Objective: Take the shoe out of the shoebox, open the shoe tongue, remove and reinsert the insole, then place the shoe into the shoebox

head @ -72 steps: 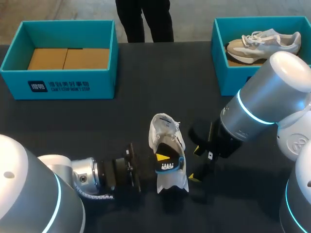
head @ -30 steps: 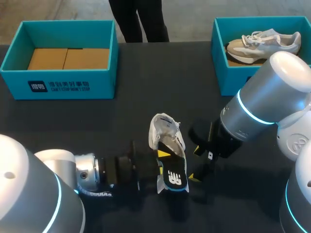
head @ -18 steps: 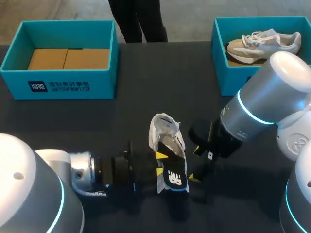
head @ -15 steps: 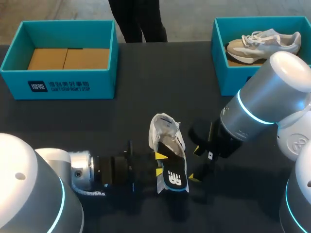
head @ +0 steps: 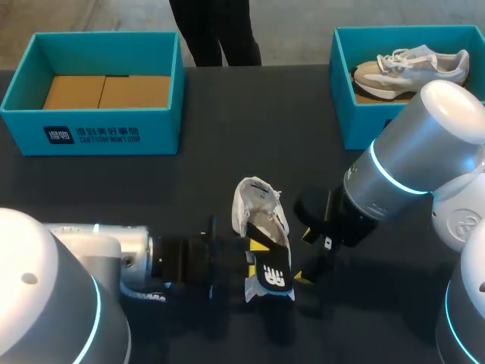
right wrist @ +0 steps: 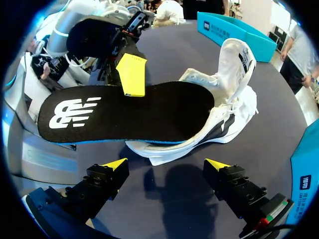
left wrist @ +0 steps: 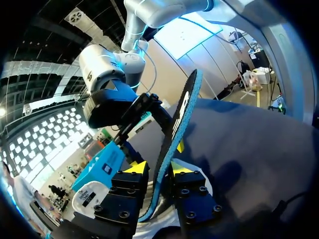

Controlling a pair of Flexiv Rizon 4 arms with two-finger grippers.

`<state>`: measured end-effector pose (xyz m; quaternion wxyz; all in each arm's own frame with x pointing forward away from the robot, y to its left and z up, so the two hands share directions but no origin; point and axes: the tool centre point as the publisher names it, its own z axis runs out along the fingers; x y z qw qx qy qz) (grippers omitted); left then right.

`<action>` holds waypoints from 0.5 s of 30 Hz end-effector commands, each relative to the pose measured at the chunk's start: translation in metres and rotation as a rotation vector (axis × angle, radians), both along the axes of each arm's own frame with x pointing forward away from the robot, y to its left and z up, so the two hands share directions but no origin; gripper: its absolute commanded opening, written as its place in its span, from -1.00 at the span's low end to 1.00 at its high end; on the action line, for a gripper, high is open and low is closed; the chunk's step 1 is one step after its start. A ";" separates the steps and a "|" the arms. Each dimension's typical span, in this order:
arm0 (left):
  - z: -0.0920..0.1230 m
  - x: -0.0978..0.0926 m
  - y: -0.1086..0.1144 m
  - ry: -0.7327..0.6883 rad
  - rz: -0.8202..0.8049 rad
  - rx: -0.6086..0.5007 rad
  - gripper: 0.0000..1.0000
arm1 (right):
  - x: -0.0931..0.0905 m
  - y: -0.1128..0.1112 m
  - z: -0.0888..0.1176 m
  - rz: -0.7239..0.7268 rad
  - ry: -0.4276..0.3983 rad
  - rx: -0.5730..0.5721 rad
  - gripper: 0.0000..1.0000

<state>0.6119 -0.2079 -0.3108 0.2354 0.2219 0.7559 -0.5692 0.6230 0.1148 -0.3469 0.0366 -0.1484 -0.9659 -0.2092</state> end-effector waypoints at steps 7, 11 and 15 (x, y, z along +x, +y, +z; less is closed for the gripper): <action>-0.001 0.002 -0.013 0.007 -0.001 0.037 -0.50 | -0.001 0.001 0.000 -0.002 -0.003 -0.003 1.00; -0.001 0.005 -0.017 0.016 0.004 0.045 -0.51 | -0.001 0.001 0.000 -0.002 -0.003 -0.003 1.00; -0.002 0.005 -0.020 0.020 0.002 0.055 -0.50 | -0.001 0.001 0.000 -0.002 -0.003 -0.003 1.00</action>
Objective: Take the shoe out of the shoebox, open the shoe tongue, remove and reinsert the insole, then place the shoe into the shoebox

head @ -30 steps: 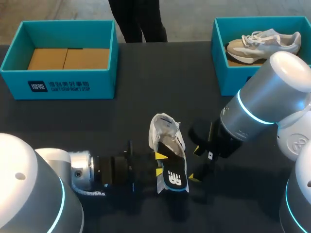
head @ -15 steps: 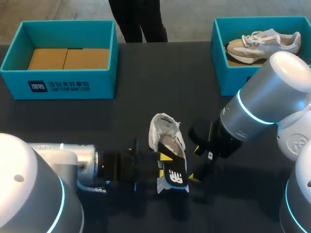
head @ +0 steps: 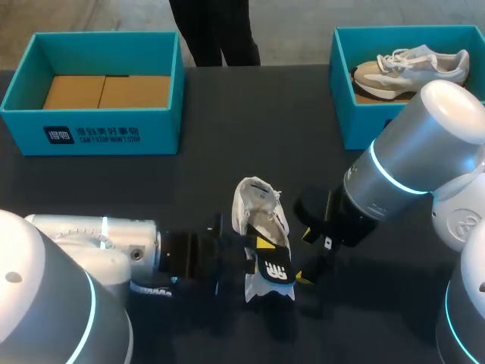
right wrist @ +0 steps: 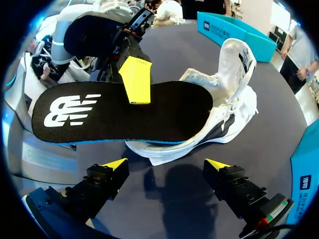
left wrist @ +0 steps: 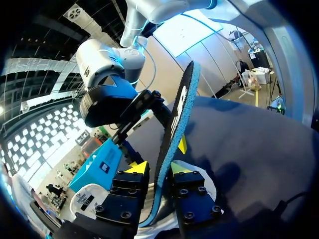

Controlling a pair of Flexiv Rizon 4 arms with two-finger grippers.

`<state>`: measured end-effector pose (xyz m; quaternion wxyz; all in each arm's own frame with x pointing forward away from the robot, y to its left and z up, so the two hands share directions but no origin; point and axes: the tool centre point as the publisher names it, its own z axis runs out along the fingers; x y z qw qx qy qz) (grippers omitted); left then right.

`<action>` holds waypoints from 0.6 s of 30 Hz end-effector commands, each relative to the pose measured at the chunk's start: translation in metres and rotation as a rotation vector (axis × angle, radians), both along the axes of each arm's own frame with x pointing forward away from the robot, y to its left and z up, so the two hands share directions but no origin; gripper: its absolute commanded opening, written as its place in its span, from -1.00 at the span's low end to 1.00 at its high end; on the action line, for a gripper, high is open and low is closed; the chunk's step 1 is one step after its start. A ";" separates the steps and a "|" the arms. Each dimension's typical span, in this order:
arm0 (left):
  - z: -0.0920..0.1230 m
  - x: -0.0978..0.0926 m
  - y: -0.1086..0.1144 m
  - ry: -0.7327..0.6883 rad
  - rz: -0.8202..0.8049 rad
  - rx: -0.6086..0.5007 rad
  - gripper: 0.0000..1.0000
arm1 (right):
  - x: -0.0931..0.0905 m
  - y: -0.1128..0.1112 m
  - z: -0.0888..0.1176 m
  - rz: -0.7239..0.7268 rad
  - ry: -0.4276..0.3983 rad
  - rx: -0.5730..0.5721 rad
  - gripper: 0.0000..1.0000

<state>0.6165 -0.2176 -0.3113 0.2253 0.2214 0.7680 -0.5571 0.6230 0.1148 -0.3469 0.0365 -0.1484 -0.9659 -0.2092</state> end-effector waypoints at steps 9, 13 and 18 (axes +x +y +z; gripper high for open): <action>-0.008 0.000 -0.013 0.019 -0.004 0.045 -0.55 | -0.001 0.001 0.000 -0.002 -0.003 -0.003 1.00; -0.010 0.000 -0.010 0.027 0.001 0.045 -0.92 | -0.001 0.001 0.000 -0.002 -0.003 -0.003 1.00; -0.010 0.001 -0.007 0.035 0.015 0.032 -1.00 | -0.001 0.001 0.000 -0.002 -0.003 -0.003 1.00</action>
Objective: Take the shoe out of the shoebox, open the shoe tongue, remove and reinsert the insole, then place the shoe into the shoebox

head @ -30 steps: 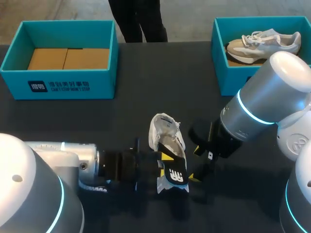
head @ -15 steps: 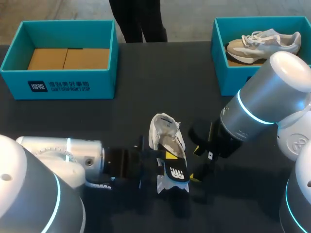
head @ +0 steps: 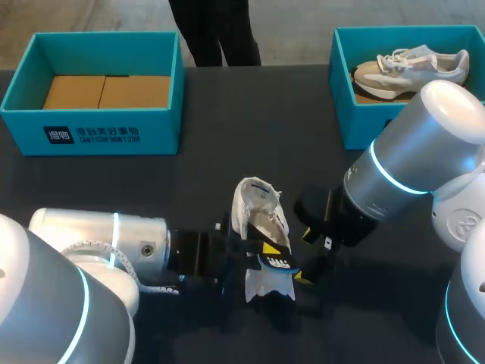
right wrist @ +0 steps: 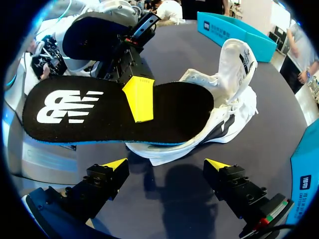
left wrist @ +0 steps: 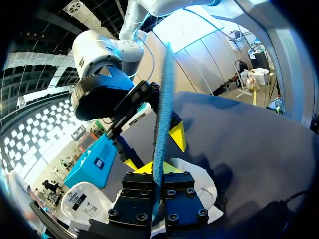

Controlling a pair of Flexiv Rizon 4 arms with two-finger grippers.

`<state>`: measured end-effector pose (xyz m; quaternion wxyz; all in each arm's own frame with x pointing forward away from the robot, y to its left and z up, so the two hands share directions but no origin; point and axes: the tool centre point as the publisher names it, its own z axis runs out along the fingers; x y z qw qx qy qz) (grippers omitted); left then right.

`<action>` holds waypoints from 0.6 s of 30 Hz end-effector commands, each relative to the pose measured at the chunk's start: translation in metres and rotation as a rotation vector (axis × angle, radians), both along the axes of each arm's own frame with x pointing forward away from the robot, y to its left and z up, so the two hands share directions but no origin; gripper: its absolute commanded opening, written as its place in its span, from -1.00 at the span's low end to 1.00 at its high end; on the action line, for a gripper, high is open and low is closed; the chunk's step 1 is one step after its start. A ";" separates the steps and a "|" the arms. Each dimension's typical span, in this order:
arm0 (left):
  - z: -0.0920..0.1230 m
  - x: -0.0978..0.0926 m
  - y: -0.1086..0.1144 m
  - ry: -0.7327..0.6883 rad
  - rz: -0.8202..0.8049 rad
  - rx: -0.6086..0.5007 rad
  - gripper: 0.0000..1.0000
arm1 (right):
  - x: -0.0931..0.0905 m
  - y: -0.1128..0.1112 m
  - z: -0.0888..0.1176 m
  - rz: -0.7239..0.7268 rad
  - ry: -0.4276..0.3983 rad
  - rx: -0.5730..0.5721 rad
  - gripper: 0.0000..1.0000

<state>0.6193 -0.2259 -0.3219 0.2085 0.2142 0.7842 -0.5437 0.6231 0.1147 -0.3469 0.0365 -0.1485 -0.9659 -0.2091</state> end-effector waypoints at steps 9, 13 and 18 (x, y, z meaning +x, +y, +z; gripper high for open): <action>0.000 0.002 0.005 0.008 0.023 -0.019 -1.00 | -0.001 0.001 0.000 -0.002 -0.003 -0.003 1.00; -0.002 0.003 0.007 0.006 0.032 -0.025 -1.00 | -0.001 0.001 0.000 -0.002 -0.003 -0.003 1.00; -0.003 0.007 0.008 0.012 0.041 -0.037 -1.00 | -0.001 0.001 0.000 -0.002 -0.003 -0.003 1.00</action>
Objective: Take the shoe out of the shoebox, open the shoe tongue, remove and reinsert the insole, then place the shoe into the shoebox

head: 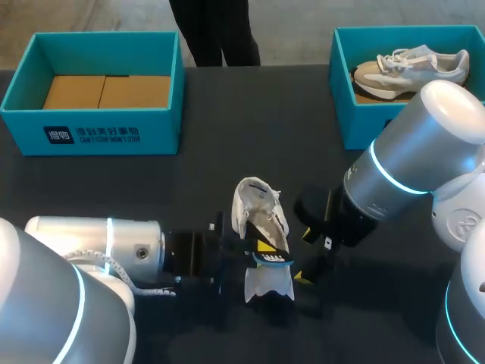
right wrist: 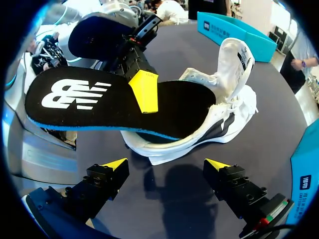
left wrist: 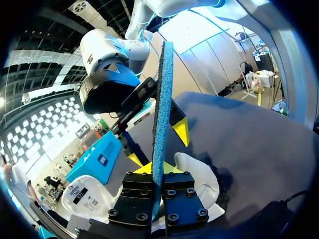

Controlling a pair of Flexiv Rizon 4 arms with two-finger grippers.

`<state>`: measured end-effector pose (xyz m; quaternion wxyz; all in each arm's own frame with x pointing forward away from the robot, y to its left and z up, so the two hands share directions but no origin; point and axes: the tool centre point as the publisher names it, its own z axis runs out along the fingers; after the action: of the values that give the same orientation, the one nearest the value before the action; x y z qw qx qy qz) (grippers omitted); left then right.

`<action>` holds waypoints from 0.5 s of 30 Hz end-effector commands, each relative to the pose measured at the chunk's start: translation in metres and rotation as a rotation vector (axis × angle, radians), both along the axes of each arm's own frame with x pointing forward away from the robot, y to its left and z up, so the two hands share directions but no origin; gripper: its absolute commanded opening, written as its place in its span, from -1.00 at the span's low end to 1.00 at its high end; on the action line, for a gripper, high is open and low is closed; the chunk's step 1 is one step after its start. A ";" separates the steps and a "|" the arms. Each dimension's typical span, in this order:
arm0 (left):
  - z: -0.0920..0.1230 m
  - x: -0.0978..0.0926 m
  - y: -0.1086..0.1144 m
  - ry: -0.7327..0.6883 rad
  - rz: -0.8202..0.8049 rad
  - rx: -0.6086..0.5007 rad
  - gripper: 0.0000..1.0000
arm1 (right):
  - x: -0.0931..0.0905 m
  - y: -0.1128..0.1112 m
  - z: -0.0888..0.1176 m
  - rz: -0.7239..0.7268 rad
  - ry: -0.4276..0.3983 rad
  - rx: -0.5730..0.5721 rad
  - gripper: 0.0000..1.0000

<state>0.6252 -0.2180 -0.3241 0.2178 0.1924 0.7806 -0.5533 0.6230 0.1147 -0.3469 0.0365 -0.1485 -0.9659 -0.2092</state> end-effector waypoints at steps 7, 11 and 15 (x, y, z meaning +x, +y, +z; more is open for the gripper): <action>-0.007 0.007 0.000 0.003 0.002 -0.012 -1.00 | -0.001 0.001 0.000 -0.002 -0.003 -0.003 1.00; -0.010 0.008 0.000 0.004 0.004 -0.012 -1.00 | -0.001 0.001 0.000 -0.002 -0.003 -0.003 1.00; -0.013 0.011 -0.001 -0.007 0.008 -0.008 -1.00 | -0.001 0.001 0.000 -0.002 -0.003 -0.003 1.00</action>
<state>0.6342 -0.2160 -0.3353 0.2216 0.1907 0.7781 -0.5560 0.6230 0.1147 -0.3469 0.0365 -0.1485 -0.9659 -0.2091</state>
